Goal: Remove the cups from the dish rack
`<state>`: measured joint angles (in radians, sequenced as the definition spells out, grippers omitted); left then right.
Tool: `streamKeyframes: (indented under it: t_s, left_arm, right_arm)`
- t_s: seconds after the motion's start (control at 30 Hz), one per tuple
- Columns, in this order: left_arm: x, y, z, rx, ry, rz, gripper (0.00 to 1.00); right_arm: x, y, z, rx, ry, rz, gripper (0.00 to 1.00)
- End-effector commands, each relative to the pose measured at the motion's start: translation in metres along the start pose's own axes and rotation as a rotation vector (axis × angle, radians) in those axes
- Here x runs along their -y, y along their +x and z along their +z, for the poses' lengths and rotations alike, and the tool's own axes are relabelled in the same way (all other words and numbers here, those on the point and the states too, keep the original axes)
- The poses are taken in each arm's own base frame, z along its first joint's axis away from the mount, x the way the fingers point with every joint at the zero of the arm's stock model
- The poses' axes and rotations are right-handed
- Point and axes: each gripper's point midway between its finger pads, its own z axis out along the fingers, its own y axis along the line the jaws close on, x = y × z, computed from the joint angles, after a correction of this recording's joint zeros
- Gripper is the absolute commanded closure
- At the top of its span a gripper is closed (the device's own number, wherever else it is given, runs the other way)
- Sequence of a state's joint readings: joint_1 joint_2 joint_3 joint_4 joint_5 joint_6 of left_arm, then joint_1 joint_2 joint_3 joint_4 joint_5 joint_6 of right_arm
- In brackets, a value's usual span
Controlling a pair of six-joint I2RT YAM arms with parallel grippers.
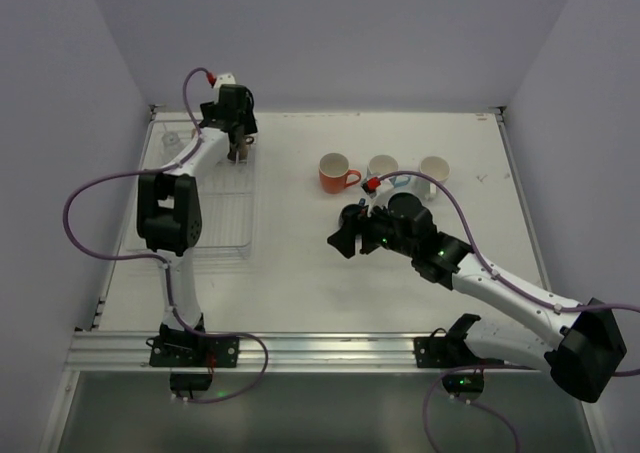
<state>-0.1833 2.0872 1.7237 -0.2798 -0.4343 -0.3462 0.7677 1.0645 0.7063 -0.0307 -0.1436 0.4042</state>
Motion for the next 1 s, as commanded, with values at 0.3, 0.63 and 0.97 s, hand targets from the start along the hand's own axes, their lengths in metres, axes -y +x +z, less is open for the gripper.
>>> streamKeyframes:
  t_s: [0.3,0.63,0.97]
  left_arm:
    - [0.004,-0.005,0.022,0.035,0.019,-0.035,0.32]
    - [-0.001,-0.030,0.000,0.083,0.050,-0.065,0.83]
    - [-0.008,-0.113,-0.113,0.254,0.208,-0.180,0.92]
  right_arm:
    - [-0.010,-0.016,-0.003,0.063,-0.039,-0.005,0.27]
    - [-0.020,-0.031,-0.006,0.085,-0.065,-0.003,0.27]
    - [-0.071,-0.083,-0.008,0.182,-0.260,0.073,0.26]
